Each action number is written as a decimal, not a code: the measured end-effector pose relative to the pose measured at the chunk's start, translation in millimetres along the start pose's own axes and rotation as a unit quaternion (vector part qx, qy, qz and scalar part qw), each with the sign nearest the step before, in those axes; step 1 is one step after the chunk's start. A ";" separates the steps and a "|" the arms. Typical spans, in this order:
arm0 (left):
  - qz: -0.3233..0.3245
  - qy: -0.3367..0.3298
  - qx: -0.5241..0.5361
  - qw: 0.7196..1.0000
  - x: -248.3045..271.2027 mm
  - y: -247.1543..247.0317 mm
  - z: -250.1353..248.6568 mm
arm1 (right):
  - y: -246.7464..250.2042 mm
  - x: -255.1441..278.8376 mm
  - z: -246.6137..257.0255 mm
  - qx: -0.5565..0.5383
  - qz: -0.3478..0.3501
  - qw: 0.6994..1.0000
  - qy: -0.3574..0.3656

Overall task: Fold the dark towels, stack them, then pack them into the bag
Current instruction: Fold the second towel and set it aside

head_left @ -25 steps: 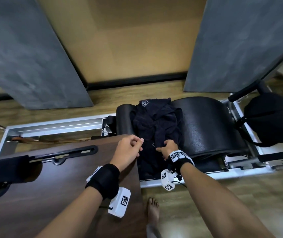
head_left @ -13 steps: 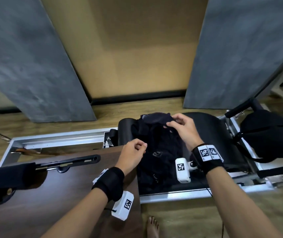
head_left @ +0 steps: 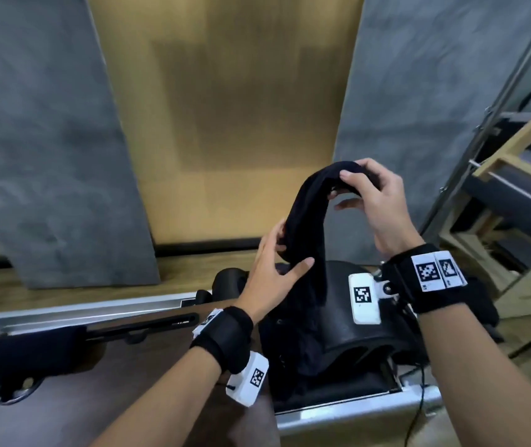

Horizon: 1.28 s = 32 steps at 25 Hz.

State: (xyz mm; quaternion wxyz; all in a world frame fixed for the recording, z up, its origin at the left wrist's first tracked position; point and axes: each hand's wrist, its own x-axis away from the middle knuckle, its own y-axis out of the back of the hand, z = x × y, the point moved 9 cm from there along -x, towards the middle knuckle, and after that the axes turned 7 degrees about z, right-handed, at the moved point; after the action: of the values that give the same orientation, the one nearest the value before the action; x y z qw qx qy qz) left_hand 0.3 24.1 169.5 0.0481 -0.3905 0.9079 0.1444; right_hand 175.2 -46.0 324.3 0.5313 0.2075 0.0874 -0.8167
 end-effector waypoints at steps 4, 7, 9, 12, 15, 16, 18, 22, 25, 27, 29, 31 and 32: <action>0.064 -0.063 0.003 0.996 39.0 -22.8 -60.1 | -0.7 53.7 68.9 0.086 -0.031 0.996 0.019; 0.093 -0.083 0.047 0.991 83.3 -32.4 -72.9 | 10.0 111.0 102.4 0.129 -0.066 0.989 0.018; 0.105 -0.089 0.066 0.988 118.9 -33.5 -78.5 | 22.1 160.6 125.4 0.158 -0.096 0.983 0.017; 0.111 -0.101 0.068 0.986 171.2 -37.2 -87.2 | 37.2 235.6 153.5 0.173 -0.122 0.977 0.011; 0.109 -0.090 0.099 0.985 216.4 -34.6 -95.1 | 42.5 292.1 173.6 0.206 -0.126 0.970 0.000; 0.104 -0.087 0.106 0.985 231.3 -30.4 -98.9 | 39.7 306.6 178.4 0.238 -0.118 0.964 -0.006; 0.092 -0.082 0.104 0.987 258.6 -18.1 -106.4 | 30.0 327.7 177.9 0.281 -0.097 0.954 -0.029; 0.061 -0.068 0.081 0.993 304.8 10.2 -115.9 | 5.1 349.9 167.8 0.279 -0.085 0.955 -0.048; 0.064 -0.028 0.075 0.995 323.9 24.5 -116.1 | -14.2 356.6 147.2 0.122 -0.079 0.986 -0.079; 0.060 -0.025 0.070 0.995 336.4 37.5 -116.0 | -39.2 358.4 132.9 0.042 -0.063 0.992 -0.099; 0.049 -0.021 0.068 0.996 347.9 52.5 -114.2 | -65.7 358.6 123.8 0.041 -0.048 0.994 -0.089; 0.052 -0.007 0.078 0.996 359.3 65.4 -111.2 | -89.1 356.8 118.3 0.069 -0.037 0.995 -0.068; 0.050 0.004 0.087 0.995 363.4 70.7 -108.9 | -98.0 355.5 116.8 0.081 -0.030 0.994 -0.062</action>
State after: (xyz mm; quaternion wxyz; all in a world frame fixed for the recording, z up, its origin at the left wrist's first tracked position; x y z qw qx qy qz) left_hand -298.9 -215.0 216.4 0.0712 -0.3397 0.9355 0.0661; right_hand -66.3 -342.8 268.0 0.4924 0.1962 -0.0054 -0.8479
